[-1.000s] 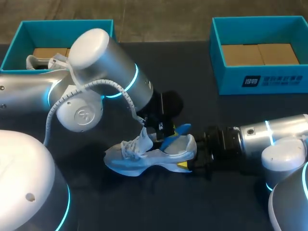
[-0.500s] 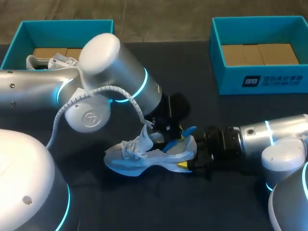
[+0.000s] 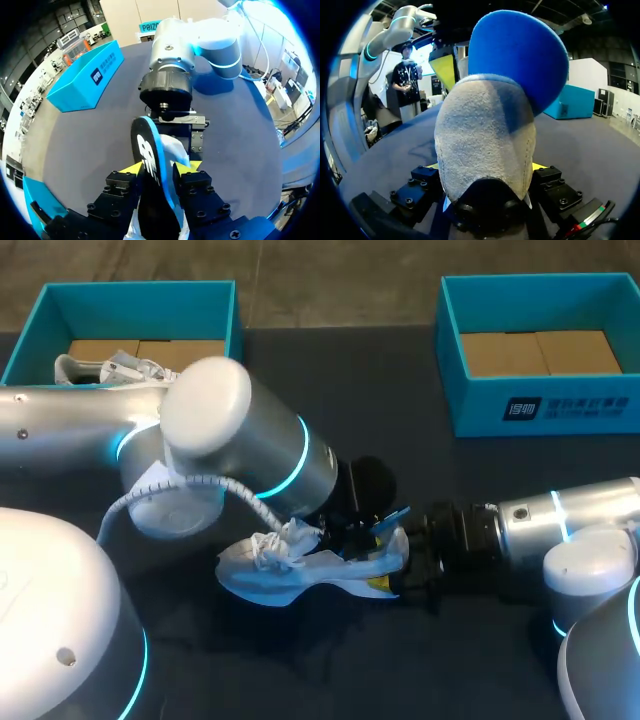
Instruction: Take the shoe out of the shoebox, open the shoe tongue, remove and reinsert the insole, then place the shoe into the shoebox
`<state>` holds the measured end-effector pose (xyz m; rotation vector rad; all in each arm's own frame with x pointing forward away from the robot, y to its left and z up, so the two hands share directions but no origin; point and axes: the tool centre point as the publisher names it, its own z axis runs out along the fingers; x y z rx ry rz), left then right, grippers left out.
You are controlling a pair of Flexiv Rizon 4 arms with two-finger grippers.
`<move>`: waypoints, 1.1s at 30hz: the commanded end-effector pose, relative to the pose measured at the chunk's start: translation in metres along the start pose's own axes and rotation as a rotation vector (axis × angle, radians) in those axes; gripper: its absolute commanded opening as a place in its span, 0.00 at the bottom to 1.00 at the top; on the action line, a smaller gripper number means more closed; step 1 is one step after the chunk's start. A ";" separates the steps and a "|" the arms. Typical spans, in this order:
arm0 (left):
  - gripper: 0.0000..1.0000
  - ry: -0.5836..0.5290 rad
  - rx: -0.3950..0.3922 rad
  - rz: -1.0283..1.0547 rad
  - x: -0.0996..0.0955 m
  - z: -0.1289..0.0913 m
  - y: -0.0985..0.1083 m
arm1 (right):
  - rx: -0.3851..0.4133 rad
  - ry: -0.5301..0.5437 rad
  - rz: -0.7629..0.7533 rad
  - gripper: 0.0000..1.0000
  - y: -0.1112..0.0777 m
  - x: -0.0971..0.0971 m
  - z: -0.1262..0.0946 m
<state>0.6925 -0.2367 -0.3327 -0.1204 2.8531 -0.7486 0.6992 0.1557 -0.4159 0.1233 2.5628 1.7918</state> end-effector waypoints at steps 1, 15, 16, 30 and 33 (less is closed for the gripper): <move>0.36 -0.066 -0.014 -0.003 0.006 0.000 -0.001 | 0.006 0.000 0.001 0.00 0.000 0.001 0.001; 0.35 -0.143 -0.032 -0.014 0.004 0.014 0.000 | 0.006 0.000 0.001 0.00 0.000 0.001 0.001; 0.35 -0.148 -0.035 -0.016 0.003 0.015 0.000 | 0.006 0.000 0.001 0.00 0.000 0.001 0.001; 0.26 -0.157 -0.020 -0.092 -0.011 0.024 0.008 | 0.006 0.000 0.001 0.00 0.000 0.001 0.001; 0.08 -0.155 -0.022 -0.107 -0.013 0.026 0.009 | 0.006 0.000 0.001 0.00 0.000 0.001 0.001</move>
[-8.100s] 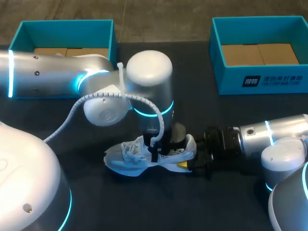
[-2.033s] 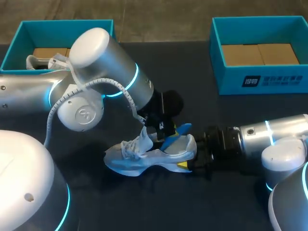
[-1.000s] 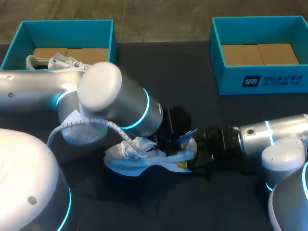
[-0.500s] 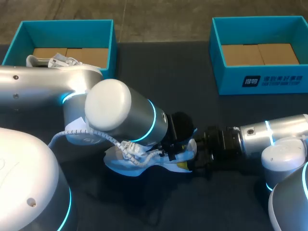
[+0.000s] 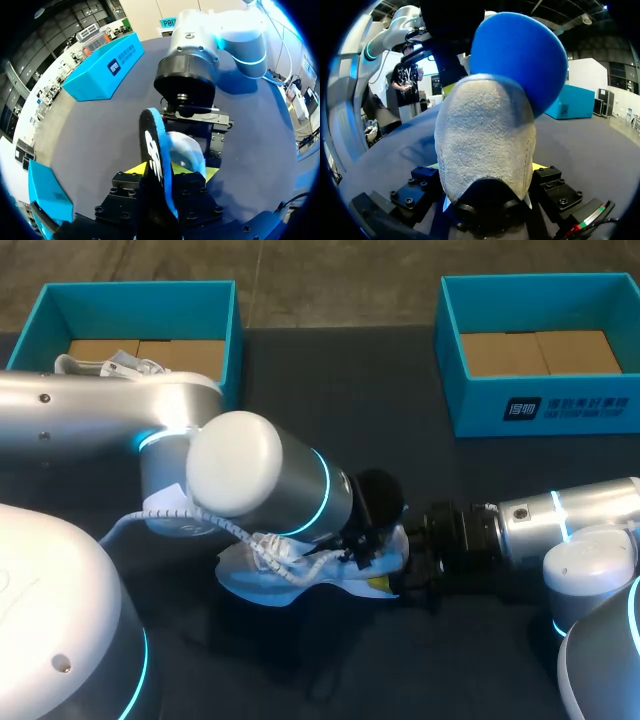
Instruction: Take the shoe out of the shoebox, open the shoe tongue, remove and reinsert the insole, then place the shoe into the shoebox
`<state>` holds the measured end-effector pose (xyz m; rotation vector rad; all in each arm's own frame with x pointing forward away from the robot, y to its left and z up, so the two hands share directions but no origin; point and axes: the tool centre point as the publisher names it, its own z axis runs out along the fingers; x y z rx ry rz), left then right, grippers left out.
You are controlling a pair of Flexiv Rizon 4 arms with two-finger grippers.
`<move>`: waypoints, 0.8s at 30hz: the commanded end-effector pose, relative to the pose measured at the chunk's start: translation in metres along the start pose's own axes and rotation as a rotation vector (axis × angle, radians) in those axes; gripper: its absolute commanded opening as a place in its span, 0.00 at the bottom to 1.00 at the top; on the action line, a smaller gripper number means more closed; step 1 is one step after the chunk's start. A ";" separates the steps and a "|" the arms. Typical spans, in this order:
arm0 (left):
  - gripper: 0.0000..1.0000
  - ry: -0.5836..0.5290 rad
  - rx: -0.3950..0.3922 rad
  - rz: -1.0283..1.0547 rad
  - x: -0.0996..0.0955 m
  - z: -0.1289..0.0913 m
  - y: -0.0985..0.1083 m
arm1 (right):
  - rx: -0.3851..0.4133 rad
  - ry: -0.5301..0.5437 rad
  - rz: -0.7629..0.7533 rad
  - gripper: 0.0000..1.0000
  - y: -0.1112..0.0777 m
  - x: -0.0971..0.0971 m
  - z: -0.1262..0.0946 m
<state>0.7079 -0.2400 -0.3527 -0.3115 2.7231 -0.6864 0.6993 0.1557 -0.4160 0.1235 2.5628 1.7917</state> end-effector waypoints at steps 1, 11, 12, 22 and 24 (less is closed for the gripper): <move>0.00 0.005 0.006 -0.011 -0.001 0.004 0.002 | 0.006 0.000 0.001 0.00 0.000 0.001 0.001; 0.00 0.092 0.089 -0.023 -0.005 -0.020 -0.005 | 0.006 0.000 0.001 0.00 0.000 0.001 0.001; 0.00 0.104 0.097 -0.022 -0.005 -0.022 -0.007 | 0.006 0.000 0.001 0.00 0.000 0.001 0.001; 0.00 0.173 0.134 0.001 -0.013 -0.046 -0.031 | 0.006 0.000 0.001 0.00 0.000 0.001 0.001; 0.00 0.180 0.143 0.011 -0.014 -0.050 -0.038 | 0.006 0.000 0.001 0.00 0.000 0.001 0.001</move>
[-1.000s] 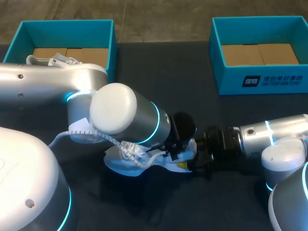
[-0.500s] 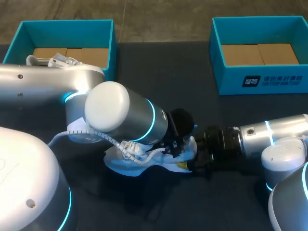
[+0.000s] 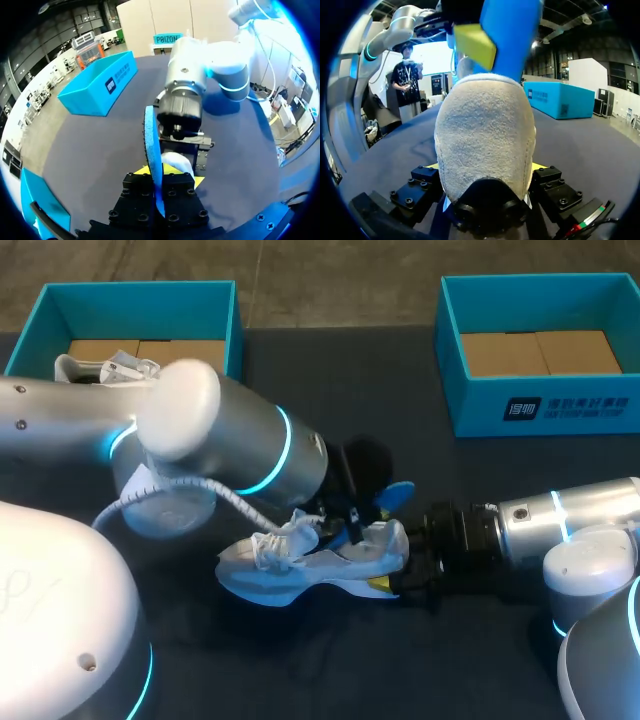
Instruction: Take the shoe out of the shoebox, open the shoe tongue, remove and reinsert the insole, then place the shoe into the shoebox
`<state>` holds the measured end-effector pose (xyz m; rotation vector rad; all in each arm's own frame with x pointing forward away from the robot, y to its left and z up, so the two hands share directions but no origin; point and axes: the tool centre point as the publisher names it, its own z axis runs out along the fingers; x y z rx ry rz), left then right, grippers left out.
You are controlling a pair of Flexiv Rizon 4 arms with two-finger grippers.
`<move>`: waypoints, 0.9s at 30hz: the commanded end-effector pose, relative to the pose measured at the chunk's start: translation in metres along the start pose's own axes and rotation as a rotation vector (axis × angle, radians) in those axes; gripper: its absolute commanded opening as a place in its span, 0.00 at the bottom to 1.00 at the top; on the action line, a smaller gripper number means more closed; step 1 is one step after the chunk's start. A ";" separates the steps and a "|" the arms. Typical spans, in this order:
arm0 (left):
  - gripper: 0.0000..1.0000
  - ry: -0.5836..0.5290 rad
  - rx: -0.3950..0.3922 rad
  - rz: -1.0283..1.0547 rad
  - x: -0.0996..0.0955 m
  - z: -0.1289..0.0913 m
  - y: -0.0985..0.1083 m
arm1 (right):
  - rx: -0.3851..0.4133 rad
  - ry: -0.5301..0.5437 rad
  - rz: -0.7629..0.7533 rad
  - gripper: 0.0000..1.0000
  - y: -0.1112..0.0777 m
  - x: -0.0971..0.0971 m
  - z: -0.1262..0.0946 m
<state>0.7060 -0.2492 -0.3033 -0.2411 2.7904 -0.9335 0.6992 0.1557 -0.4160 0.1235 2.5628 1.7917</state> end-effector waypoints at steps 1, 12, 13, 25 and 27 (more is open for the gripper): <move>0.00 0.047 0.005 0.015 -0.005 -0.014 -0.011 | 0.006 0.000 0.001 0.00 0.000 0.001 0.001; 0.00 0.236 0.039 0.003 -0.002 -0.031 -0.049 | 0.006 0.000 0.001 0.00 0.000 0.001 0.001; 0.00 0.259 0.035 -0.001 -0.001 -0.033 -0.052 | 0.006 0.000 0.001 0.00 0.000 0.001 0.001; 0.00 0.386 0.156 0.048 0.009 -0.092 -0.089 | 0.006 0.000 0.001 0.00 0.000 0.001 0.001; 0.00 0.399 0.189 0.060 0.009 -0.103 -0.097 | 0.006 0.000 0.001 0.00 0.000 0.001 0.001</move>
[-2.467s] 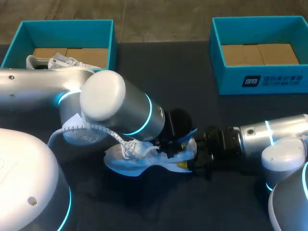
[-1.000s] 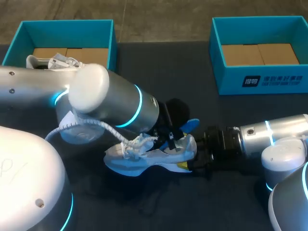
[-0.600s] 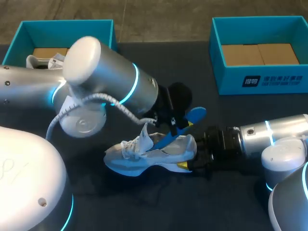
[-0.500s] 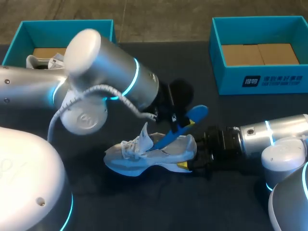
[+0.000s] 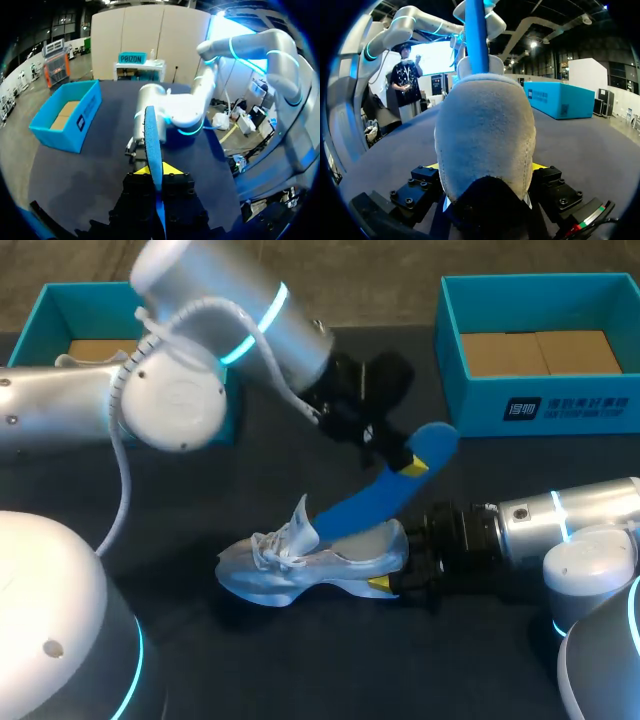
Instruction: Take the shoe out of the shoebox, open the shoe tongue, remove and reinsert the insole, then place the shoe into the shoebox
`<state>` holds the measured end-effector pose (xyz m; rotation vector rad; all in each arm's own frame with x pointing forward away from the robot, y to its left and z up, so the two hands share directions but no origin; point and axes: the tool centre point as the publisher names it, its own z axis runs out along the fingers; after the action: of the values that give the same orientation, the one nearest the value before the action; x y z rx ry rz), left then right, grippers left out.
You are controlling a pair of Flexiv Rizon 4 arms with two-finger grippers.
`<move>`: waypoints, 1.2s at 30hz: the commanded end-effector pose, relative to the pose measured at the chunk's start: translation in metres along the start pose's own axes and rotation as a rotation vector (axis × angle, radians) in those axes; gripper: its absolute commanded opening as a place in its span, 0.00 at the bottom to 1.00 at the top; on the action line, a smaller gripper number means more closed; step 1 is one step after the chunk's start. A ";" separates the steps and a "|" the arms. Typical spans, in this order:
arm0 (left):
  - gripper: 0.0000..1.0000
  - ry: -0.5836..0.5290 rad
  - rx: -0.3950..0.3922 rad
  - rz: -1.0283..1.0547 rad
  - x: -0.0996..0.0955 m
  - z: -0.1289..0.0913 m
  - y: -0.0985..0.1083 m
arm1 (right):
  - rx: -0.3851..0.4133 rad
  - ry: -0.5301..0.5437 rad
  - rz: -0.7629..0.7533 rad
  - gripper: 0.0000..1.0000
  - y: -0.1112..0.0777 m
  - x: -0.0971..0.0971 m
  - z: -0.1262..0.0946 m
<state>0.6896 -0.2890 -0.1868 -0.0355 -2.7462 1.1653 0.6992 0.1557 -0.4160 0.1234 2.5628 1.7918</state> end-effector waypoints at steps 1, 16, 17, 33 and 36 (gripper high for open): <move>0.00 -0.002 0.060 0.028 0.013 -0.034 -0.005 | 0.006 0.000 0.001 0.00 0.000 0.001 0.001; 0.00 -0.012 0.219 0.007 0.028 -0.062 -0.035 | 0.006 0.000 0.001 0.00 0.000 0.001 0.001; 0.00 -0.012 0.219 0.007 0.028 -0.062 -0.035 | 0.006 0.000 0.001 0.00 0.000 0.001 0.001; 0.00 -0.010 0.335 -0.041 0.049 -0.097 -0.048 | 0.006 0.000 0.001 0.00 0.000 0.001 0.001; 0.00 -0.008 0.401 -0.035 0.061 -0.115 -0.055 | 0.006 0.000 0.001 0.00 0.000 0.001 0.001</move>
<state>0.6655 -0.2683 -0.0686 0.0634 -2.4857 1.6137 0.6992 0.1557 -0.4160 0.1234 2.5628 1.7917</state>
